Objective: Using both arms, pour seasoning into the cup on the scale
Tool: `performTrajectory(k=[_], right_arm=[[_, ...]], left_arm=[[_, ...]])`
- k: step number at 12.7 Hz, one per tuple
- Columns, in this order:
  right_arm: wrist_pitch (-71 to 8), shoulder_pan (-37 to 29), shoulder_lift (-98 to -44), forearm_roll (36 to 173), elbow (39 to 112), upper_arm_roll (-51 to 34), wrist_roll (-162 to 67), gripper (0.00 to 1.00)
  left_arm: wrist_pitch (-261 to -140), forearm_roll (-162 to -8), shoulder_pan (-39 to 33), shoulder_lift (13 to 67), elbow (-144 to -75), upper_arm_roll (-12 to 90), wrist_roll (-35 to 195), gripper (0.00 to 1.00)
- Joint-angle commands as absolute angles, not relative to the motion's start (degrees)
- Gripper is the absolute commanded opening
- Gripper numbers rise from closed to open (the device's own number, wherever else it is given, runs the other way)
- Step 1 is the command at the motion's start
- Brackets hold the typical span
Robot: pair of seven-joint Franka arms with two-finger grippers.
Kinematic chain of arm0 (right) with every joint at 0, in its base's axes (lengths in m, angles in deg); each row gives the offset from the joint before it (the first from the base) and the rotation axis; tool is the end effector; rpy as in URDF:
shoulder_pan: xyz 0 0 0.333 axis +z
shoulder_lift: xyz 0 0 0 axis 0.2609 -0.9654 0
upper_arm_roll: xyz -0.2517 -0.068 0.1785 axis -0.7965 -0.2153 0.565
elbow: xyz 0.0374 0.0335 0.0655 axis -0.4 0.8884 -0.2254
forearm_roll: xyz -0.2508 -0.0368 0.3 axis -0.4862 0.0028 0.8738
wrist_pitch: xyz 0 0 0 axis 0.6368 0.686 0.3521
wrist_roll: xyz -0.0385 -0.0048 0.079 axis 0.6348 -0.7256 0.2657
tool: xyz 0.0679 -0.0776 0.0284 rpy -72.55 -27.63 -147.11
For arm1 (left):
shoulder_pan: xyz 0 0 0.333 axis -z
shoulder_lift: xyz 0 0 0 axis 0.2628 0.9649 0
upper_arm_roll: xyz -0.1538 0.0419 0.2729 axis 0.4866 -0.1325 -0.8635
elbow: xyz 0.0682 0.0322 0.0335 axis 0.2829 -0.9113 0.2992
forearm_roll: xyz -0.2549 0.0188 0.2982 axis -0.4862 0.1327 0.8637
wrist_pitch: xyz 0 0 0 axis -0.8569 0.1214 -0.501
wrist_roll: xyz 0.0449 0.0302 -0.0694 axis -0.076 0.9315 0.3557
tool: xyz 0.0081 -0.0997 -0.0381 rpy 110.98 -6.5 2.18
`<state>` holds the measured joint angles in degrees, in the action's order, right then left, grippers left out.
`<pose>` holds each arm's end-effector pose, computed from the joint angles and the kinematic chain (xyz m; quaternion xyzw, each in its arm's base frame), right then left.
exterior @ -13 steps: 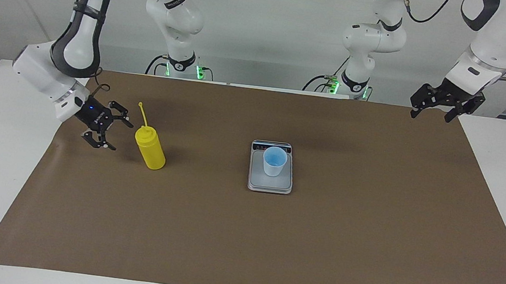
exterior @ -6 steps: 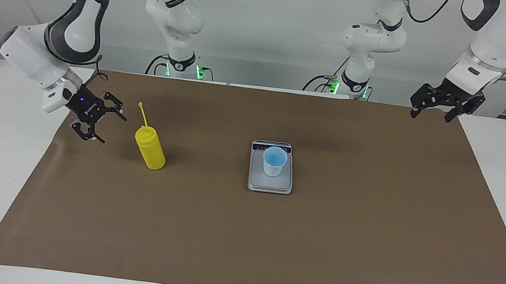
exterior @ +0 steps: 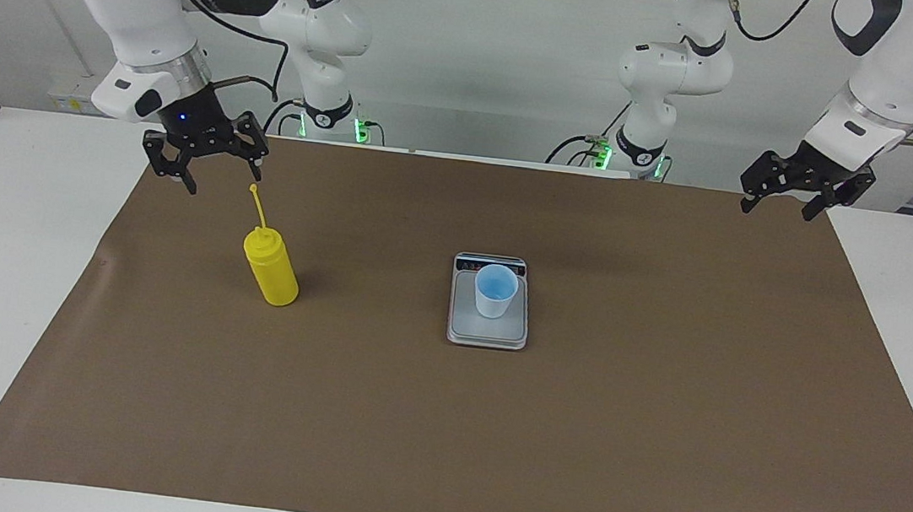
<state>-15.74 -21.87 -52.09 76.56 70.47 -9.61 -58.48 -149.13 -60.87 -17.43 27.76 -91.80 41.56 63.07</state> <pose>0.5517 0.0008 0.6029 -0.9865 -0.1544 -0.0542 0.0098 0.5343 -0.0309 0.6290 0.9990 -0.0389 -0.0201 0.0070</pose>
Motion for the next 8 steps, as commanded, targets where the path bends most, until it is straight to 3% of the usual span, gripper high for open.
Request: performTrajectory(k=[1, 8], right_arm=[[-13.65, -21.89, -55.77, 73.76, 63.37, -9.53, -55.11, 1.00], [-4.18, -20.93, -56.13, 73.49, 59.84, -7.86, -41.40, 1.00]], left_arm=[[-148.33, -61.56, -18.13, 27.03, -92.00, 41.93, 63.57, 1.00], [-148.33, -61.48, -18.05, 27.03, -92.00, 41.93, 63.57, 1.00]])
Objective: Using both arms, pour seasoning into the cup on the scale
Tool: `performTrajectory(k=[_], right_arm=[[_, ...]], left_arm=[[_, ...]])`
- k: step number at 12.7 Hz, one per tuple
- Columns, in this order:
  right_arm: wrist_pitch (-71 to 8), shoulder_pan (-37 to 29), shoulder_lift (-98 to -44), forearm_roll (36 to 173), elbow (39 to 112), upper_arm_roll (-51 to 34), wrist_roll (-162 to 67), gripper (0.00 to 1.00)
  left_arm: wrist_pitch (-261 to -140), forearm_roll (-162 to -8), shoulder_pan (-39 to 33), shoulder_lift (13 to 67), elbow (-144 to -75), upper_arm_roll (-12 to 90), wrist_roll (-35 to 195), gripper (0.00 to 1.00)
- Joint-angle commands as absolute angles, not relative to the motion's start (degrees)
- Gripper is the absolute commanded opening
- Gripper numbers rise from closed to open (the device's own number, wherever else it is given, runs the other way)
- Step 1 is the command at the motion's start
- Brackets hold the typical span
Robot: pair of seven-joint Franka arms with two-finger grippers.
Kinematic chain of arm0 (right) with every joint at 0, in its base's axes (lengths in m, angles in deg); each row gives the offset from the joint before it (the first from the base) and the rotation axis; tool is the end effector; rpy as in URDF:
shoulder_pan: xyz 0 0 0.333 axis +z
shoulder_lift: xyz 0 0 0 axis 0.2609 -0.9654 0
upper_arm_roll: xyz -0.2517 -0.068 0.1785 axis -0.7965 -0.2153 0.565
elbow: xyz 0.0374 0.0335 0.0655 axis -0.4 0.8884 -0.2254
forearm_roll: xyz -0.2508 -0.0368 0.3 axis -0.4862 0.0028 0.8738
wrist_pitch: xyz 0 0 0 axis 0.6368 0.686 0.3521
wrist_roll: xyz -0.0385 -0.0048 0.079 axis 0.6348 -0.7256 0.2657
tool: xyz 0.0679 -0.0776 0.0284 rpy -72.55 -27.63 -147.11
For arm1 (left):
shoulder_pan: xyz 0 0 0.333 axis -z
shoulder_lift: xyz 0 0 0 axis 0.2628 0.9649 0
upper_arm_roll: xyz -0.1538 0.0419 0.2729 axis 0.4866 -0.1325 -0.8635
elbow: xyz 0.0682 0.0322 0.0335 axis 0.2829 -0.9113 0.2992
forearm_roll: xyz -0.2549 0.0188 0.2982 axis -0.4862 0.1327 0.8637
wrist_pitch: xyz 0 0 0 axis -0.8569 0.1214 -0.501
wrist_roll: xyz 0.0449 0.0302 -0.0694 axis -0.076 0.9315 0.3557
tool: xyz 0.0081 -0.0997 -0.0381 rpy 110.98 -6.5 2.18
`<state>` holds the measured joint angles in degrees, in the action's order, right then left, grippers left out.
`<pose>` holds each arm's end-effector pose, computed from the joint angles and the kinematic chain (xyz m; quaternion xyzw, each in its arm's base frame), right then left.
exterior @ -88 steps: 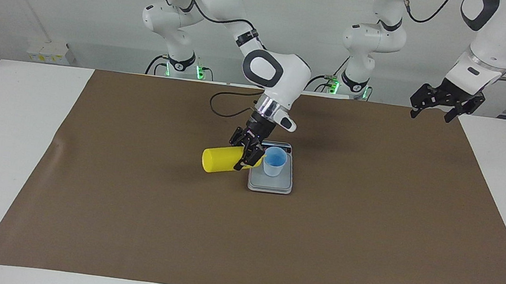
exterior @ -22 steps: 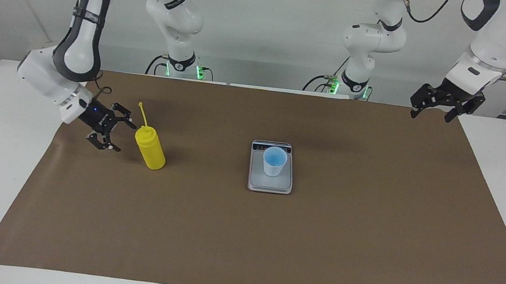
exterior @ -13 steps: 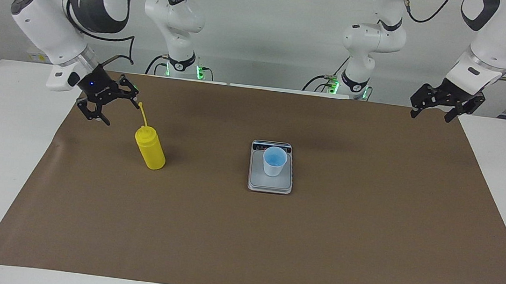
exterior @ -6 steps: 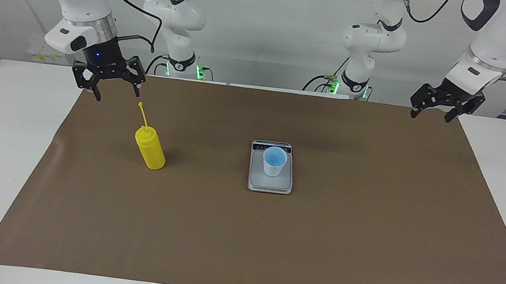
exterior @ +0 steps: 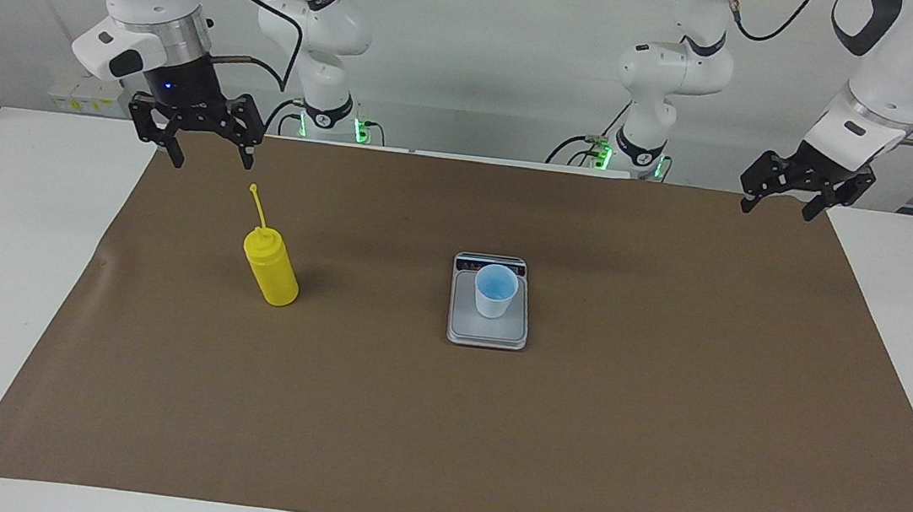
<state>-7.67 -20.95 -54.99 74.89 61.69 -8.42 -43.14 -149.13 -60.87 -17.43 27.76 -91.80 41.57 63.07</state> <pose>0.5568 0.0177 0.6354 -0.9985 -0.0428 -0.0330 0.0065 0.5342 -0.0309 0.6290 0.9990 -0.0390 -0.0201 0.0070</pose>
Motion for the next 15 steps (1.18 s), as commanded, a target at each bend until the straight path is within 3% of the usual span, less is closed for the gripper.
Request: performTrajectory(k=[1, 7, 15], right_arm=[[-2.85, -20.49, -56.13, 73.49, 60.19, -7.86, -41.32, 1.00], [-2.57, -15.76, -53.93, 70.42, 64.23, -7.68, -34.91, 1.00], [-3.01, -16.09, -54.19, 71.38, 63.80, -7.77, -34.02, 1.00]], left_arm=[[-148.33, -61.47, -18.13, 27.03, -92.00, 41.93, 63.57, 1.00], [-148.33, -61.47, -18.05, 27.03, -92.00, 41.93, 63.57, 1.00], [-148.33, -61.48, -18.05, 27.03, -92.00, 41.93, 63.57, 1.00]])
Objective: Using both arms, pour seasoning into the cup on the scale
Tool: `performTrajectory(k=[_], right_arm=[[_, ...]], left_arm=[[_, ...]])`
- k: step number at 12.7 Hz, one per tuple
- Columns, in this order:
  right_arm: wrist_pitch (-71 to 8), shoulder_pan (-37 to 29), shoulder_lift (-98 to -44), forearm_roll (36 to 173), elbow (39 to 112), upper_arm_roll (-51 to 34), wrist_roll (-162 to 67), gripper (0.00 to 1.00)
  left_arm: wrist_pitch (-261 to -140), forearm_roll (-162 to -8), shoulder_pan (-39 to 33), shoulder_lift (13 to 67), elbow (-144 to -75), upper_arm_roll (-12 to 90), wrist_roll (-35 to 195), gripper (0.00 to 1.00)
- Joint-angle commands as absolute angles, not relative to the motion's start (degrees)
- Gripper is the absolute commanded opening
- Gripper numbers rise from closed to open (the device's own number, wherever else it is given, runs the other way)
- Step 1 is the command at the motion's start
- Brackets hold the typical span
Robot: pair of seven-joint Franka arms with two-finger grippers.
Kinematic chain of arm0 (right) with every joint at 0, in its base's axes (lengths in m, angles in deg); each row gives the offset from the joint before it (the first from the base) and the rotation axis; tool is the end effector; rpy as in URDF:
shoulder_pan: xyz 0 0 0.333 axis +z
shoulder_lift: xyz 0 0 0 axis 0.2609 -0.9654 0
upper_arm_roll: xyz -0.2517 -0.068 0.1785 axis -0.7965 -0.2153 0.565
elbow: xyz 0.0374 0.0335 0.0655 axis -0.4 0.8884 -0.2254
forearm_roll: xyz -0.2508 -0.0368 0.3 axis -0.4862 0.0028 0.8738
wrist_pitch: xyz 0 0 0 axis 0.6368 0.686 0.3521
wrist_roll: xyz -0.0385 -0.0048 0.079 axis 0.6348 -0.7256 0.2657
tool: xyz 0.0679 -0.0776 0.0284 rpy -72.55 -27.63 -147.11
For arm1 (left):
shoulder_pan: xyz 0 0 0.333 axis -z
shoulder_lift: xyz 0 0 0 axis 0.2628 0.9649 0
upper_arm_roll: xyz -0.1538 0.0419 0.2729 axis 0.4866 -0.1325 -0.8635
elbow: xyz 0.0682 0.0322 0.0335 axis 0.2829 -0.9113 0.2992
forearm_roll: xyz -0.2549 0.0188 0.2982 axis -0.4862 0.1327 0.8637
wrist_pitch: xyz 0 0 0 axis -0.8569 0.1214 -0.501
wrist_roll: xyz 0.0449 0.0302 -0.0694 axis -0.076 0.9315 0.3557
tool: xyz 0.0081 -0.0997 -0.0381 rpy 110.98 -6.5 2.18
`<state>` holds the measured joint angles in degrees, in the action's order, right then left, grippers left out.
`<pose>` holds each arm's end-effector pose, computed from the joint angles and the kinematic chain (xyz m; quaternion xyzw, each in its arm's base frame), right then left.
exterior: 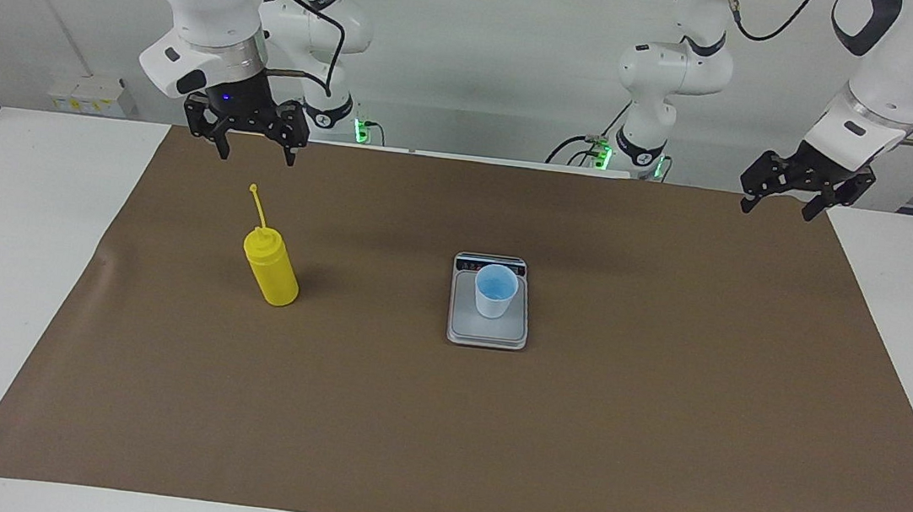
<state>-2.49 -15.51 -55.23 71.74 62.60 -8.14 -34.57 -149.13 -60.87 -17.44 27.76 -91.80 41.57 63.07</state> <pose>0.5444 0.0659 0.6176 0.9994 0.0178 -0.0200 0.0226 0.5343 -0.0309 0.6290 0.9990 -0.0389 -0.0201 0.0070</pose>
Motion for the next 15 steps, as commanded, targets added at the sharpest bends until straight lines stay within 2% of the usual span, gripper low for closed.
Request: performTrajectory(k=[1, 7, 10, 15], right_arm=[[-3.01, -16.18, -54.19, 71.47, 63.80, -7.77, -33.93, 1.00], [-2.66, -15.65, -54.02, 71.65, 63.62, -8.38, -33.49, 1.00], [-2.22, -12.16, -53.84, 71.65, 63.44, -13.19, -33.49, 1.00], [-2.75, -11.96, -54.02, 71.56, 63.97, -14.01, -34.02, 1.00]], left_arm=[[-148.33, -61.56, -18.13, 27.03, -92.00, 41.93, 63.57, 1.00], [-148.33, -61.56, -18.13, 27.03, -92.00, 41.93, 63.57, 1.00], [-148.33, -61.48, -18.13, 27.03, -92.00, 41.93, 63.57, 1.00], [-148.33, -61.56, -18.05, 27.03, -92.00, 41.93, 63.57, 1.00]])
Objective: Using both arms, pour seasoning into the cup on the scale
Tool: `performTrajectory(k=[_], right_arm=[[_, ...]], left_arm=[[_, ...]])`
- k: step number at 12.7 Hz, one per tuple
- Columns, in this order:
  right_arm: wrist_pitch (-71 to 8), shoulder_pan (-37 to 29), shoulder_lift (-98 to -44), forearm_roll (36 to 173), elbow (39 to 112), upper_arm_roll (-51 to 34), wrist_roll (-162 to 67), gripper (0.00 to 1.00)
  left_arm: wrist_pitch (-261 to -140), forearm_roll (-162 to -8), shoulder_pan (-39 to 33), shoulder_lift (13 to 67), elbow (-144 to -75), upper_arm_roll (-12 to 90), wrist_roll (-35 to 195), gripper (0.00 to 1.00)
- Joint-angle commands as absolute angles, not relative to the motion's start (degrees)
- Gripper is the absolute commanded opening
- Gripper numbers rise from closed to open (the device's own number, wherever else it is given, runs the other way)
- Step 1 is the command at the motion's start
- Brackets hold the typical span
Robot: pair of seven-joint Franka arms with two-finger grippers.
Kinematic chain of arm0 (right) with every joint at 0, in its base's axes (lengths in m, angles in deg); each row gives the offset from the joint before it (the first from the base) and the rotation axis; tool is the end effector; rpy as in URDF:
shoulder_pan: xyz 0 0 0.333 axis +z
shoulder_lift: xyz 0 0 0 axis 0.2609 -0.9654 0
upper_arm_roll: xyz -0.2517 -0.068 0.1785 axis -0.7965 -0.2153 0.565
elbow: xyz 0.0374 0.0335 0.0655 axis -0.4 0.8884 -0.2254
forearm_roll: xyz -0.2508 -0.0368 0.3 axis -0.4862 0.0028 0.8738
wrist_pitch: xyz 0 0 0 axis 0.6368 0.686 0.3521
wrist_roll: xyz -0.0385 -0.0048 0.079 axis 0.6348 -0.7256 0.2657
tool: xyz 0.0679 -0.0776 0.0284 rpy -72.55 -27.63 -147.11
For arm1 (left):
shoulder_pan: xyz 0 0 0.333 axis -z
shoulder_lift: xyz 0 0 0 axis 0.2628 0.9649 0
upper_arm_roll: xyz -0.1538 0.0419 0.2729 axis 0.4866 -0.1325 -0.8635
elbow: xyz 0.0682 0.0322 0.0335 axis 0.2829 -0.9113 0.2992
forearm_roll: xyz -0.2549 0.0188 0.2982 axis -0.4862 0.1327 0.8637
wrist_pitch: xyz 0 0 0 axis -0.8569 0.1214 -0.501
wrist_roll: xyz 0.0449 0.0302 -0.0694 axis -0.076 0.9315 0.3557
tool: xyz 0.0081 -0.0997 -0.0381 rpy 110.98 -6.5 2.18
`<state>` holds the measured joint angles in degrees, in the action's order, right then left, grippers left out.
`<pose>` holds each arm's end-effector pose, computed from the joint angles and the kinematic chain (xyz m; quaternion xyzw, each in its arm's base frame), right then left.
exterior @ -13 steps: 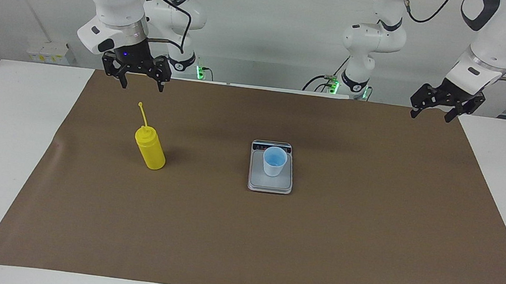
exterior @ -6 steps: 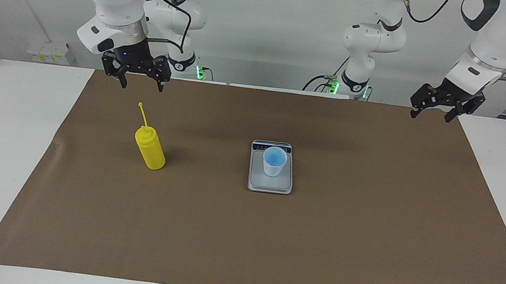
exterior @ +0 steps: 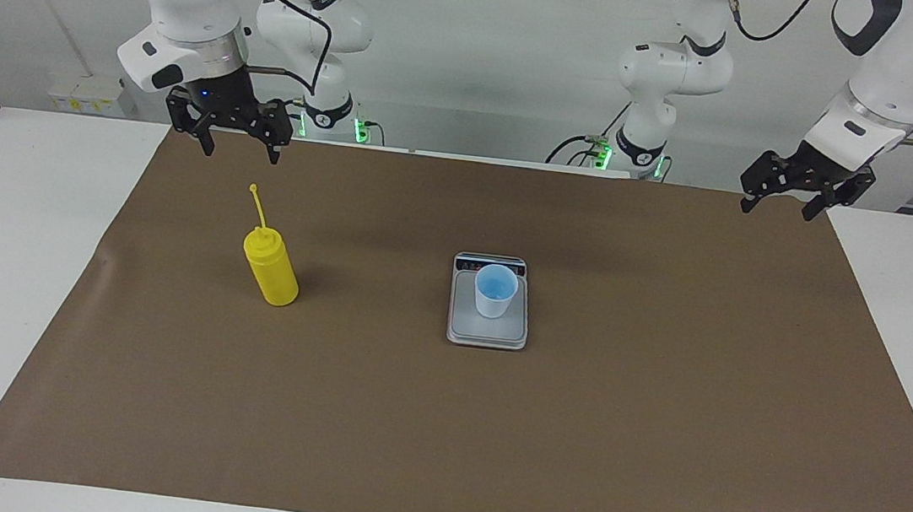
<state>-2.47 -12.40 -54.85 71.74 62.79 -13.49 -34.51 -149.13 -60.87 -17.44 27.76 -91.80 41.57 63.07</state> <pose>0.5445 0.0443 0.6197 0.9996 -0.0023 -0.0189 0.0219 0.5343 -0.0309 0.6290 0.9990 -0.0389 -0.0201 0.0070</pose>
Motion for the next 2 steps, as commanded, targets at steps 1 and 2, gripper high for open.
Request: performTrajectory(k=[1, 2], right_arm=[[-2.83, -12.14, -54.02, 71.56, 63.97, -14.01, -34.11, 1.00], [-2.83, -12.22, -54.02, 71.56, 63.97, -14.01, -34.02, 1.00]], left_arm=[[-148.33, -61.56, -18.13, 27.03, -92.00, 41.93, 63.57, 1.00], [-148.33, -61.56, -18.14, 27.03, -92.00, 41.93, 63.57, 1.00]])
